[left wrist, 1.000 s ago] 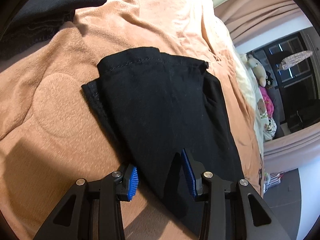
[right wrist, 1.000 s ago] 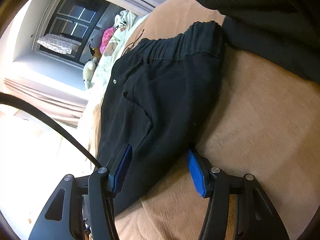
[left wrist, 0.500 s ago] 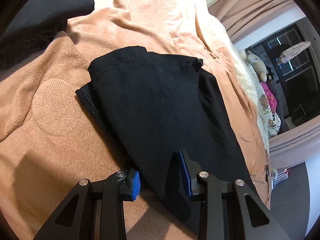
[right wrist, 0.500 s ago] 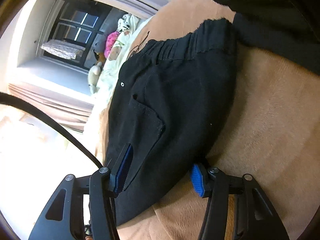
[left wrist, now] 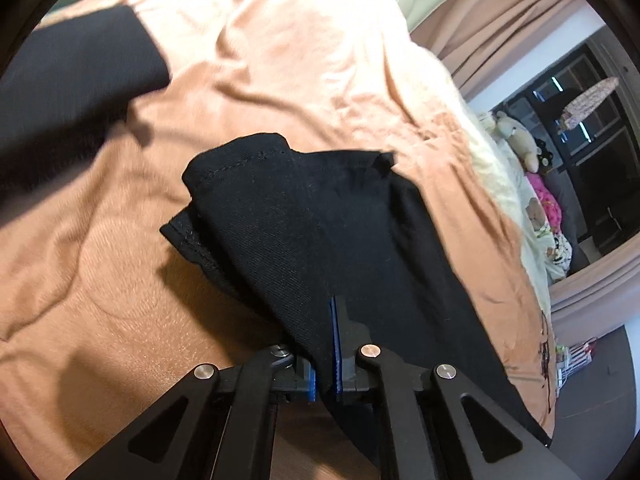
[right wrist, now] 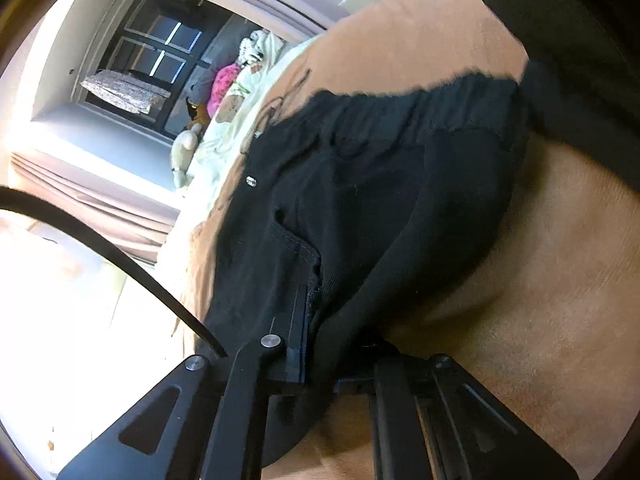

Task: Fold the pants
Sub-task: 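Fold the trousers lengthwise with the left gripper while the right gripper holds the waistband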

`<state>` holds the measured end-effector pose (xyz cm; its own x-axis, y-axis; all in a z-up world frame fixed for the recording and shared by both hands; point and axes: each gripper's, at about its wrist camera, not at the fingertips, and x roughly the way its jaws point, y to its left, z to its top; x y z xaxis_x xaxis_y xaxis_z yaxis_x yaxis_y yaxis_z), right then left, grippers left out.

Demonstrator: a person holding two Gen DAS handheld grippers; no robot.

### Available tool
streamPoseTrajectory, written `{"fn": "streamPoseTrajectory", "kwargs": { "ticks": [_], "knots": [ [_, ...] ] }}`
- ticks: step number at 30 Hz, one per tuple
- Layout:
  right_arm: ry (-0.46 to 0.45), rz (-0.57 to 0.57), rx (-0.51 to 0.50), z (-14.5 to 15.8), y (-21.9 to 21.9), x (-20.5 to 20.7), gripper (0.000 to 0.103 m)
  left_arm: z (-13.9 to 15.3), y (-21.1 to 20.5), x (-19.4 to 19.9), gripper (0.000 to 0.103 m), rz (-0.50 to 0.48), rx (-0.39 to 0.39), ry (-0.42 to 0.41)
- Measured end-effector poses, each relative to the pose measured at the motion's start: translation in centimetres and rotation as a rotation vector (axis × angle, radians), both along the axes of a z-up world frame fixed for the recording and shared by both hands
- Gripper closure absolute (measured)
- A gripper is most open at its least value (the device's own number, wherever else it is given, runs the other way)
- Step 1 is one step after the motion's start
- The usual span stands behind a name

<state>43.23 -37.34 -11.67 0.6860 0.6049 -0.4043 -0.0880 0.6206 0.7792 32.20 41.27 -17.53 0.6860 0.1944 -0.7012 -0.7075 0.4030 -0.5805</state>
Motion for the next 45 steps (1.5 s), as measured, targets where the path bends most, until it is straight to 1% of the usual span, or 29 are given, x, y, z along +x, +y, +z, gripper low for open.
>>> {"fn": "streamPoseTrajectory", "kwargs": {
  "ticks": [2, 6, 10, 13, 17, 26, 34, 40, 45],
  "knots": [
    [-0.022, 0.001, -0.028, 1.2, 0.2, -0.6, 0.100, 1.3, 0.0, 0.0, 0.098, 0.000, 0.019, -0.002],
    [-0.047, -0.001, -0.029, 3.7, 0.6, -1.7, 0.101, 3.4, -0.3, -0.2, 0.098, -0.009, 0.035, -0.020],
    [-0.064, 0.006, -0.043, 5.1, 0.9, -3.3, 0.101, 5.0, -0.5, -1.3, 0.098, -0.016, 0.042, -0.033],
    [-0.069, 0.009, -0.053, 5.8, 0.7, -4.6, 0.101, 5.9, -0.7, -2.7, 0.098, -0.021, 0.047, -0.042],
    [-0.067, 0.009, -0.046, 5.8, -0.3, -6.5, 0.101, 6.6, -1.1, -4.9, 0.098, -0.010, 0.052, -0.040],
    [-0.048, 0.016, -0.048, 5.4, -1.8, -10.6, 0.101, 6.5, -1.8, -11.3, 0.098, -0.003, 0.044, -0.030],
    [-0.036, 0.014, -0.040, 5.7, -2.9, -13.0, 0.101, 6.6, -2.0, -15.9, 0.098, 0.010, 0.037, -0.039],
    [-0.020, 0.008, -0.036, 5.6, -3.6, -14.4, 0.101, 5.0, -2.1, -19.0, 0.098, 0.016, 0.006, -0.034],
    [-0.008, 0.003, -0.040, 5.4, -4.1, -15.3, 0.101, 4.4, -2.3, -21.0, 0.098, 0.020, -0.006, -0.030]
  ]
}}
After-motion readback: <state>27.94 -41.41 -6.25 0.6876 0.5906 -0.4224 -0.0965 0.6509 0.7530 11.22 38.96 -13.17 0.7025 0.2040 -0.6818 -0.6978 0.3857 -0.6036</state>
